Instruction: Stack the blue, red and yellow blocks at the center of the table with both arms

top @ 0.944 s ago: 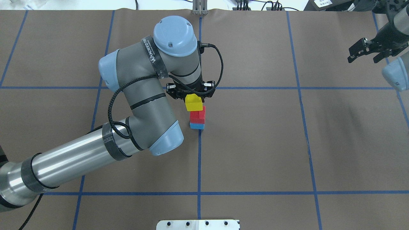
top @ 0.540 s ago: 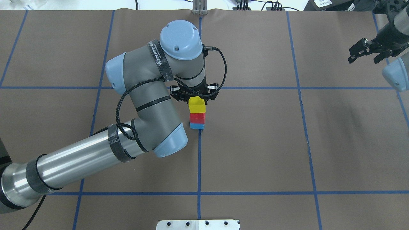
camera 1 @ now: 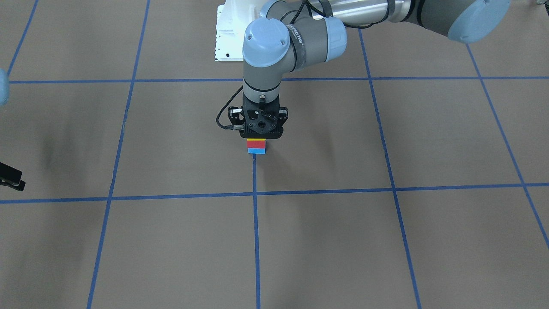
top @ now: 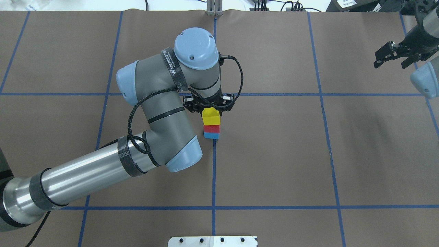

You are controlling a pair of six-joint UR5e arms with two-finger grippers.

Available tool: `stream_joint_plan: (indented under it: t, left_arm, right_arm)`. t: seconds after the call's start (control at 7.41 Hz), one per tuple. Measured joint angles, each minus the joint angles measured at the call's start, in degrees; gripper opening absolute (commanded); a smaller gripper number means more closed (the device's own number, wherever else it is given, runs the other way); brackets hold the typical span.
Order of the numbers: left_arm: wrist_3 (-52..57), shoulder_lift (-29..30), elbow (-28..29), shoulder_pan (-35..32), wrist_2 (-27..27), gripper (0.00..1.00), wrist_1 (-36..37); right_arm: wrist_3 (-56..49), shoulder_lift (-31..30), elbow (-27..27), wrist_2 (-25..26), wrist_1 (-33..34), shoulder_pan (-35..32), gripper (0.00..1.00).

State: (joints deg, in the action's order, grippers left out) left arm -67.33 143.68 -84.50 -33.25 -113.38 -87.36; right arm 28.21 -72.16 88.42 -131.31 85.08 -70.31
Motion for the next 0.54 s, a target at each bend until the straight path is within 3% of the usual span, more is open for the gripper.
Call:
stream_joint_plan:
  t: [0.13,0.27,0.4,0.54]
  left_arm:
    - [0.0,-0.03,0.13,0.14,0.0,0.09,0.0]
    - [-0.01,-0.14,0.17,0.28,0.01,0.81,-0.01]
    - [-0.07,-0.25,0.12,0.29,0.01,1.0,-0.02]
    - [-0.13,-0.42,0.09,0.4,-0.01,1.0,0.04]
  right_arm:
    - [-0.02,0.0,0.0,0.0,0.0,0.0,1.0]
    - [-0.05,0.0,0.0,0.0,0.0,0.0,1.0]
    - [-0.08,0.0,0.0,0.0,0.0,0.0,1.0]
    - [-0.08,0.0,0.0,0.01,0.0,0.0,1.0]
